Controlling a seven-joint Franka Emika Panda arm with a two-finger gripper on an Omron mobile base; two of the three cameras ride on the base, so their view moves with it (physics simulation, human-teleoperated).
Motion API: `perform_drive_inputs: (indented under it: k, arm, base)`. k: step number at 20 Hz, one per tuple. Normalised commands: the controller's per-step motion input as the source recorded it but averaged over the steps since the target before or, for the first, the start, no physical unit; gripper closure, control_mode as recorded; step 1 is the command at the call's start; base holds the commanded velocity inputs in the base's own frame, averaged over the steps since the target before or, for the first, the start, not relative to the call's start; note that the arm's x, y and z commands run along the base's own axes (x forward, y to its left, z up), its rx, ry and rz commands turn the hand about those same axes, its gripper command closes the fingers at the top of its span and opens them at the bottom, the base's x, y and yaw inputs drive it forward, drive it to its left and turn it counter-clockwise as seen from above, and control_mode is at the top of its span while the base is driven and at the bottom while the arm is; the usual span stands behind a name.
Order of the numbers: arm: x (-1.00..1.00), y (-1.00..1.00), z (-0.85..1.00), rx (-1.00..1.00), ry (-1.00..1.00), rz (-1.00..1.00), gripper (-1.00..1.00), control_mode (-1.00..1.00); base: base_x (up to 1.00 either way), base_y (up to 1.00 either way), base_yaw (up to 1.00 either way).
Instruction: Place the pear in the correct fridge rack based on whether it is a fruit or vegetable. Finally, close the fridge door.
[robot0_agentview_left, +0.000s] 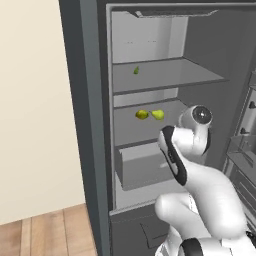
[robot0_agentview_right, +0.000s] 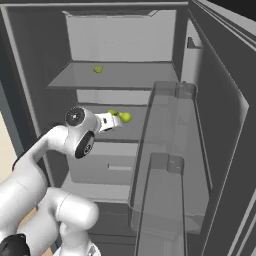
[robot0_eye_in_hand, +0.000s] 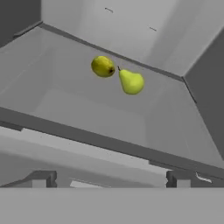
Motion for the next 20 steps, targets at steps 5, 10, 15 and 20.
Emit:
perform_drive_inputs:
  k: [5, 10, 15, 20]
  arm:
    - [-0.5, 0.16, 0.75, 0.0, 0.35, -0.02, -1.0, -1.0]
    - [-0.7, 0.54, 0.03, 0.0, 0.01, 0.0, -1.0, -1.0]
    - [-0.92, 0.61, 0.0, 0.01, -0.15, -0.02, -1.0, -1.0]
    - [-0.85, -0.01, 0.0, 0.02, -0.25, 0.0, -1.0, -1.0]
  base:
    - [0.0, 0.0, 0.0]
    - [0.0, 0.0, 0.0]
    - [0.0, 0.0, 0.0]
    - [0.0, 0.0, 0.0]
